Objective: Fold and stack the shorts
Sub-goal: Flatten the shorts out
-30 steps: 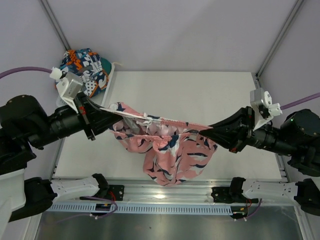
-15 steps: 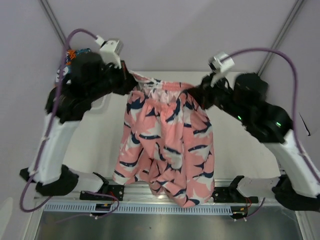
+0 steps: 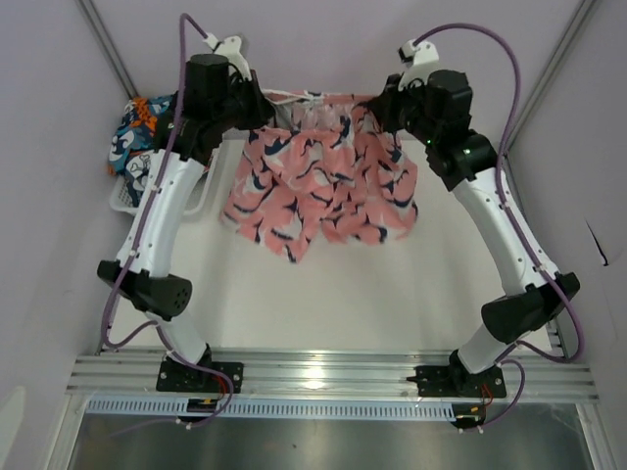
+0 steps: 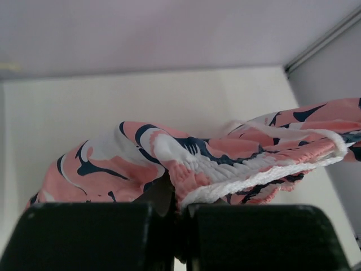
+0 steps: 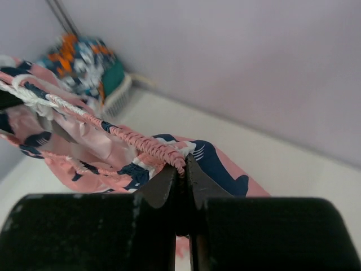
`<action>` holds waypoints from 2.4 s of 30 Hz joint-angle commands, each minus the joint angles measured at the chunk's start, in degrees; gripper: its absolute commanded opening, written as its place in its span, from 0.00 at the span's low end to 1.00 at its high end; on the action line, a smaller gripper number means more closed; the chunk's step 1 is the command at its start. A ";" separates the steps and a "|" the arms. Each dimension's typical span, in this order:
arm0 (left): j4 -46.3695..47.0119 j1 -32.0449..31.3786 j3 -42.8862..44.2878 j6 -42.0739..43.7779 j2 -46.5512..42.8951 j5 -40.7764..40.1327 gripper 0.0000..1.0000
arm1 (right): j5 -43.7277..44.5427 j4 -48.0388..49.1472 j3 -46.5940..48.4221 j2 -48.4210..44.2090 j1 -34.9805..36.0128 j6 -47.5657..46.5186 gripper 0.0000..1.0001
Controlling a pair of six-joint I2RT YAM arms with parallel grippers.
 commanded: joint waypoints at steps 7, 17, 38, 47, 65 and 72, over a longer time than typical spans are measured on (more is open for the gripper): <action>16.47 0.72 -19.36 2.83 -29.75 -0.94 0.00 | -9.17 13.27 -10.47 -21.73 -0.76 0.49 0.00; 12.00 0.46 -25.98 1.78 -45.51 2.30 0.00 | -14.63 -0.70 -12.25 -38.00 3.72 3.12 0.00; -4.34 5.90 8.10 -3.14 15.79 1.17 0.09 | -11.05 -6.61 8.04 13.95 -9.46 8.57 0.12; 5.48 13.11 9.39 -10.01 21.69 -2.85 0.99 | 7.52 -7.09 36.86 39.36 -14.65 15.17 0.97; 26.22 -4.60 -59.17 -9.21 -27.04 -5.14 0.99 | 11.64 -4.49 -22.24 11.21 -11.04 13.23 0.75; 28.25 -23.44 -69.47 -12.20 -34.69 -14.47 0.99 | 14.98 -0.97 -36.84 8.40 -11.84 16.74 0.69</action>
